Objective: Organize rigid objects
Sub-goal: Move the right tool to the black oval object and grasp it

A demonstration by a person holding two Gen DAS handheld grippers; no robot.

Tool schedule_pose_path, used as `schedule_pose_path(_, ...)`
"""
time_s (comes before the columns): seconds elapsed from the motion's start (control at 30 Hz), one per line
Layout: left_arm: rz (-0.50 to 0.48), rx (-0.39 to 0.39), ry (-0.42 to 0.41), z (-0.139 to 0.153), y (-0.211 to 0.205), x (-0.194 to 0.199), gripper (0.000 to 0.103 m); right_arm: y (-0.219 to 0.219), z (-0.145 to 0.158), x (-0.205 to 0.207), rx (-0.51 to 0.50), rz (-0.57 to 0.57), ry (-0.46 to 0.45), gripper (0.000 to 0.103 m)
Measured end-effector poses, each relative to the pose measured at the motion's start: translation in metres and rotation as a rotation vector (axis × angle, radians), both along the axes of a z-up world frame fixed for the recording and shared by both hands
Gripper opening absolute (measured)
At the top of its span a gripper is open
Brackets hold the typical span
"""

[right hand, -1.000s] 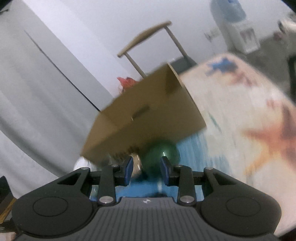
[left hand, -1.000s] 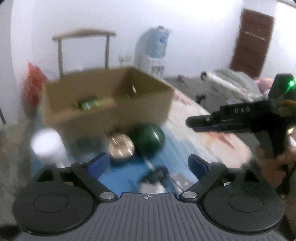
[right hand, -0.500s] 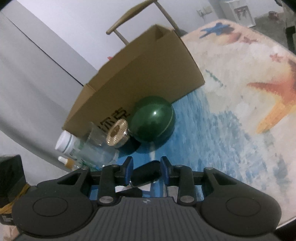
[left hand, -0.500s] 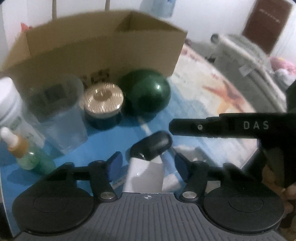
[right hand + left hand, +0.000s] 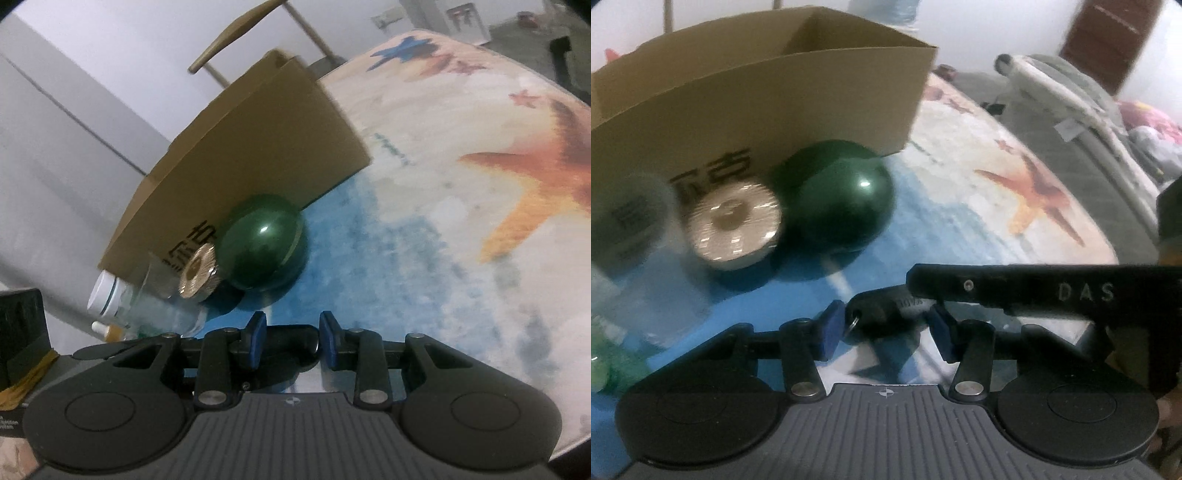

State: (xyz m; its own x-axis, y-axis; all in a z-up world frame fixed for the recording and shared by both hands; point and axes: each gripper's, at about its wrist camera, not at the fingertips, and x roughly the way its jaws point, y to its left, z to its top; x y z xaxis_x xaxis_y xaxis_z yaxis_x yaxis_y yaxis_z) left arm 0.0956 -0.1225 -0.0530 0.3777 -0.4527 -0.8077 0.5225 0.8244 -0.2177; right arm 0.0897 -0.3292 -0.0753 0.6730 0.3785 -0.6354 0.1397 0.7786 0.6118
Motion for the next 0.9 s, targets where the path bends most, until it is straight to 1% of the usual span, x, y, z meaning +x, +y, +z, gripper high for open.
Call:
schedule_pose_path(0.07,-0.029,-0.019,0.005,0.0,-0.006,-0.003,0.05,-0.008,0.0,-0.005,-0.008,-0.022,0.003,0.034)
schedule_pose_path(0.17,-0.07,-0.015,-0.007,-0.001,-0.015,-0.011,0.05,-0.018,0.0,-0.013,-0.004,-0.049,0.005,0.034)
schedule_pose_path(0.23,-0.077,-0.013,-0.01,0.0,-0.016,-0.014,0.05,-0.024,0.001,-0.019,-0.001,-0.067,0.0,0.034)
schedule_pose_path(0.37,-0.068,0.003,-0.042,0.005,-0.014,-0.018,0.049,-0.031,0.003,-0.028,0.002,-0.086,-0.002,0.034)
schedule_pose_path(0.4,-0.07,0.007,-0.044,0.006,-0.014,-0.019,0.047,-0.032,0.002,-0.03,0.004,-0.085,0.001,0.034)
schedule_pose_path(0.47,-0.076,0.022,-0.037,0.003,-0.018,-0.019,0.039,-0.031,0.001,-0.032,0.011,-0.079,0.005,0.034)
schedule_pose_path(0.5,-0.076,0.032,-0.036,0.002,-0.019,-0.02,0.038,-0.031,0.0,-0.033,0.014,-0.079,0.006,0.034)
schedule_pose_path(0.53,-0.075,0.042,-0.039,0.001,-0.02,-0.02,0.035,-0.03,-0.001,-0.033,0.019,-0.08,0.007,0.034)
schedule_pose_path(0.57,-0.073,0.047,-0.04,0.001,-0.02,-0.021,0.031,-0.03,-0.003,-0.033,0.025,-0.08,0.007,0.034)
schedule_pose_path(0.67,-0.065,0.047,-0.037,0.001,-0.018,-0.021,0.025,-0.029,-0.006,-0.033,0.038,-0.079,0.007,0.034)
schedule_pose_path(0.8,-0.066,0.057,-0.036,-0.001,-0.018,-0.021,0.026,-0.028,-0.008,-0.03,0.045,-0.08,0.003,0.034)
schedule_pose_path(0.9,-0.075,0.066,-0.049,0.0,-0.021,-0.021,0.028,-0.027,-0.008,-0.027,0.05,-0.076,0.005,0.033)
